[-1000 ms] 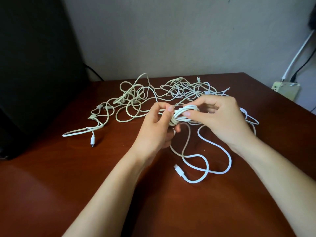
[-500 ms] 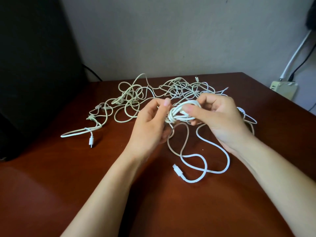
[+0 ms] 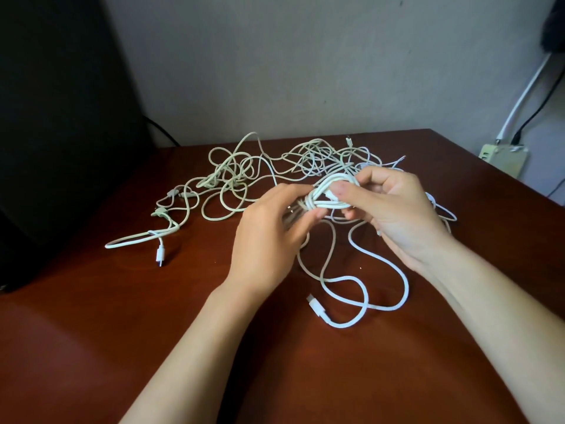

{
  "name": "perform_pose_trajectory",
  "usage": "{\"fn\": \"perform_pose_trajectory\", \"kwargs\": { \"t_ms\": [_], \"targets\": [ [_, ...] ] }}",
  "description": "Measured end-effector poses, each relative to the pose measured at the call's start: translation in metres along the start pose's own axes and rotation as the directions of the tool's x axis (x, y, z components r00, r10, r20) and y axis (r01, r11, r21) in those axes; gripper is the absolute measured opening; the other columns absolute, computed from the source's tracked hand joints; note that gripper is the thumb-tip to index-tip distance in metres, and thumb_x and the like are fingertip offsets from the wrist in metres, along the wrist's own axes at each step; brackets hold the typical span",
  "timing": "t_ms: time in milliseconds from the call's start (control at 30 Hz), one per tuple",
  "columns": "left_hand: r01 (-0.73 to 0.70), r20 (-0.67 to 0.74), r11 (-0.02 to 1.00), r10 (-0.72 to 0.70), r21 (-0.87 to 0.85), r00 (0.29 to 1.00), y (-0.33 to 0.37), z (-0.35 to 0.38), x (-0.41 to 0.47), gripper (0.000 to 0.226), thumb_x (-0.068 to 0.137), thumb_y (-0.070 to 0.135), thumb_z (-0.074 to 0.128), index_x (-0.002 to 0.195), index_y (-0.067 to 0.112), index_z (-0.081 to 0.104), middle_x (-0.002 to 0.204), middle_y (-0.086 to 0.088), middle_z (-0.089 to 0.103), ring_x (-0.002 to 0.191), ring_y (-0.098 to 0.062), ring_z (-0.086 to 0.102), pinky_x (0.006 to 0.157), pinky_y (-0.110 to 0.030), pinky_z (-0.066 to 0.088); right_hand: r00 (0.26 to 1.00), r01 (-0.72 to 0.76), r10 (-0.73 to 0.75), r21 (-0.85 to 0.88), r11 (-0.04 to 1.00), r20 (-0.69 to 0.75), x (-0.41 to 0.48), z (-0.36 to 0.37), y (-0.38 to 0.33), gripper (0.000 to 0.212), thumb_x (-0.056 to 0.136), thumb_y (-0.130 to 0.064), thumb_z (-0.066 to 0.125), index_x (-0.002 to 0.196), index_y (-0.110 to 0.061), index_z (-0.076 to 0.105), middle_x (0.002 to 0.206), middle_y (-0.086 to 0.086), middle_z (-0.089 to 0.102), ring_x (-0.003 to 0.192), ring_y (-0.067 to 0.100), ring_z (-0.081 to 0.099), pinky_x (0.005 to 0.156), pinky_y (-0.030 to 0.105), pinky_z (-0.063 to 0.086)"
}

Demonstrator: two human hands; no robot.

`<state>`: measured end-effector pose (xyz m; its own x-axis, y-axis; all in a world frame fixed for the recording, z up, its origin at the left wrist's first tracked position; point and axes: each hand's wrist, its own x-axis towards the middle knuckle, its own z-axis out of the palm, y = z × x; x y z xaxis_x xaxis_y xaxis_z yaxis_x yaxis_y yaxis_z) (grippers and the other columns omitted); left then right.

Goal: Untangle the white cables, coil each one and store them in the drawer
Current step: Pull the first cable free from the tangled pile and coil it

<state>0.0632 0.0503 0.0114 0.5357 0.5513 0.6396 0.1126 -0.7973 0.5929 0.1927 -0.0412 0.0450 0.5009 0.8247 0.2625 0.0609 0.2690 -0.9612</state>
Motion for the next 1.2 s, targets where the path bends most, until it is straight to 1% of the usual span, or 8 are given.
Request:
{"fn": "perform_pose_trajectory", "kwargs": {
  "t_ms": [233,367,600,700,833,967,1033,1200],
  "targets": [
    [0.208,0.156,0.891,-0.157,-0.403,0.975,0.007,0.003,0.001,0.021,0.091,0.02,0.061,0.11,0.013,0.069,0.077,0.013,0.062,0.063,0.002,0.052,0.061,-0.015,0.04,0.999,-0.026,0.019,0.161,0.987,0.046,0.001,0.001,-0.002,0.02,0.073,-0.029,0.061,0.074,-0.008,0.06,0.061,-0.002,0.06,0.049,0.005,0.052,0.048,0.012,0.045],
    [0.25,0.186,0.818,-0.178,-0.519,0.966,0.008,0.002,0.001,0.023,0.093,0.015,0.059,0.115,0.013,0.066,0.077,0.013,0.059,0.059,0.0,0.048,0.054,-0.018,0.042,0.998,-0.054,0.044,0.24,0.969,0.047,0.001,0.005,0.001,0.021,0.077,-0.031,0.059,0.079,-0.011,0.061,0.063,-0.002,0.06,0.049,0.006,0.054,0.047,0.012,0.047],
    [0.229,0.284,0.862,-0.104,-0.453,0.953,0.01,0.003,-0.001,0.026,0.096,0.018,0.053,0.118,0.029,0.062,0.087,0.007,0.058,0.062,-0.006,0.046,0.054,-0.022,0.046,0.995,0.046,-0.036,0.122,0.992,-0.089,0.001,0.006,0.01,0.018,0.082,-0.026,0.061,0.089,-0.012,0.07,0.06,-0.004,0.063,0.046,0.005,0.052,0.046,0.013,0.044],
    [0.24,0.277,0.86,-0.121,-0.451,0.953,0.016,0.005,-0.001,0.023,0.098,0.019,0.05,0.108,0.034,0.063,0.075,0.015,0.059,0.062,-0.005,0.043,0.057,-0.021,0.044,0.986,0.103,-0.101,0.007,0.995,-0.133,0.003,0.003,0.014,0.012,0.091,-0.016,0.059,0.09,-0.016,0.072,0.064,-0.004,0.066,0.049,0.006,0.054,0.047,0.014,0.044],
    [0.323,0.238,0.846,-0.241,-0.423,0.941,0.016,0.008,-0.002,0.029,0.096,0.04,0.052,0.089,0.024,0.075,0.071,-0.01,0.059,0.067,-0.008,0.045,0.067,-0.03,0.04,0.964,0.228,-0.251,-0.216,0.949,-0.088,0.002,0.001,0.013,0.017,0.091,-0.014,0.061,0.089,-0.027,0.071,0.072,-0.011,0.07,0.048,0.009,0.061,0.048,0.018,0.05],
    [0.338,0.181,0.853,-0.287,-0.398,0.94,0.015,0.008,-0.002,0.047,0.086,0.057,0.052,0.061,0.02,0.065,0.051,-0.005,0.039,0.053,-0.013,0.03,0.055,-0.034,0.025,0.942,0.319,-0.336,-0.307,0.897,-0.003,-0.003,0.005,0.017,0.016,0.092,-0.021,0.06,0.091,-0.031,0.071,0.083,-0.008,0.071,0.051,0.018,0.066,0.052,0.026,0.055],
    [0.293,0.139,0.889,-0.26,-0.351,0.955,0.016,0.008,-0.002,0.053,0.091,0.052,0.05,0.061,0.01,0.061,0.056,-0.014,0.037,0.055,-0.014,0.029,0.056,-0.036,0.024,0.951,0.298,-0.31,-0.272,0.915,-0.002,-0.004,0.008,0.017,0.017,0.093,-0.028,0.054,0.093,-0.027,0.071,0.084,-0.004,0.071,0.055,0.018,0.067,0.053,0.027,0.056],
    [0.304,0.047,0.894,-0.306,-0.328,0.951,0.017,0.008,-0.001,0.059,0.098,0.039,0.046,0.066,-0.011,0.053,0.05,-0.001,0.034,0.05,-0.01,0.026,0.049,-0.026,0.022,0.949,0.306,-0.314,-0.173,0.936,-0.022,-0.005,0.009,0.015,0.013,0.096,-0.011,0.053,0.099,-0.021,0.062,0.083,0.0,0.064,0.061,0.013,0.067,0.058,0.021,0.055]
  ]
}}
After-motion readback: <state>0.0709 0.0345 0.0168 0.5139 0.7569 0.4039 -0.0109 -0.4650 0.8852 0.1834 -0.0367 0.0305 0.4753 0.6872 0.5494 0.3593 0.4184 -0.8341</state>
